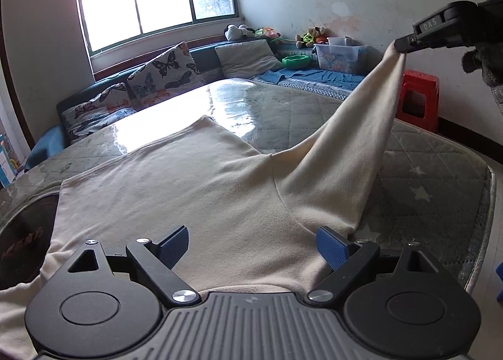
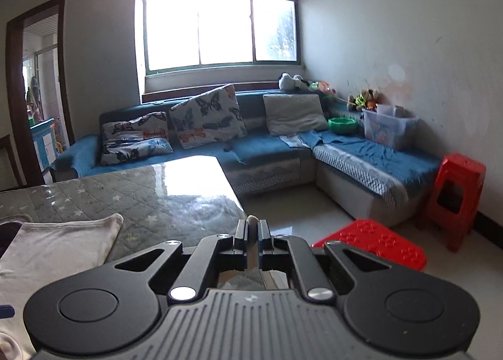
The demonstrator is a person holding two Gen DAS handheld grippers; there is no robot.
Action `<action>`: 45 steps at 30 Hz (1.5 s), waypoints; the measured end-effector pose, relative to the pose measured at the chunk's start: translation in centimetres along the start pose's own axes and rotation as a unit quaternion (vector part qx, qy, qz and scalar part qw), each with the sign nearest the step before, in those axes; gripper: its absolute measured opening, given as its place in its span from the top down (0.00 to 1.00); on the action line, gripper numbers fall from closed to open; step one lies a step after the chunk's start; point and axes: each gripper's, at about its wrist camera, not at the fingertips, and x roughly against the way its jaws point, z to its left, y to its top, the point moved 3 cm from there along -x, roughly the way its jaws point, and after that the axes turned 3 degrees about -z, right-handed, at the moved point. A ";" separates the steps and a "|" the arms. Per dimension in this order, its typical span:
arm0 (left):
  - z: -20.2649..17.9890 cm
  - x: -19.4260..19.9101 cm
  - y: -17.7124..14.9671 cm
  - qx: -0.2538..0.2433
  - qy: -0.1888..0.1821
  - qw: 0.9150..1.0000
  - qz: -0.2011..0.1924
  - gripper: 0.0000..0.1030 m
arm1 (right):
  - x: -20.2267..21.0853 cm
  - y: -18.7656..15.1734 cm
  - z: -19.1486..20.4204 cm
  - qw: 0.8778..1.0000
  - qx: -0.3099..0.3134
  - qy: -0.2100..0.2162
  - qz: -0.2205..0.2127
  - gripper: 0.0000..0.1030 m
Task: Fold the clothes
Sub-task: 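Lift the held side with the right gripper and fold it over the shirt body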
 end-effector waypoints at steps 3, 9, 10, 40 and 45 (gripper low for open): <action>-0.1 -0.2 -0.1 0.002 -0.001 1.000 -0.001 0.12 | -0.7 -0.5 0.5 1.000 0.007 -0.001 0.015 0.95; 0.6 0.2 0.0 0.016 -0.007 1.000 -0.006 0.12 | -0.1 0.1 0.9 1.000 0.009 0.000 0.019 0.95; 0.8 0.4 0.0 0.019 -0.006 1.000 -0.007 0.12 | 0.2 0.6 1.1 1.000 0.013 0.005 0.016 0.95; 14.4 10.3 -5.7 0.150 0.130 0.980 -0.032 0.08 | 4.5 -2.0 32.2 0.914 0.234 0.326 0.050 0.87; 14.2 10.4 -5.6 0.148 0.127 0.980 -0.035 0.10 | 3.3 -3.1 28.4 0.927 0.234 0.282 0.074 0.87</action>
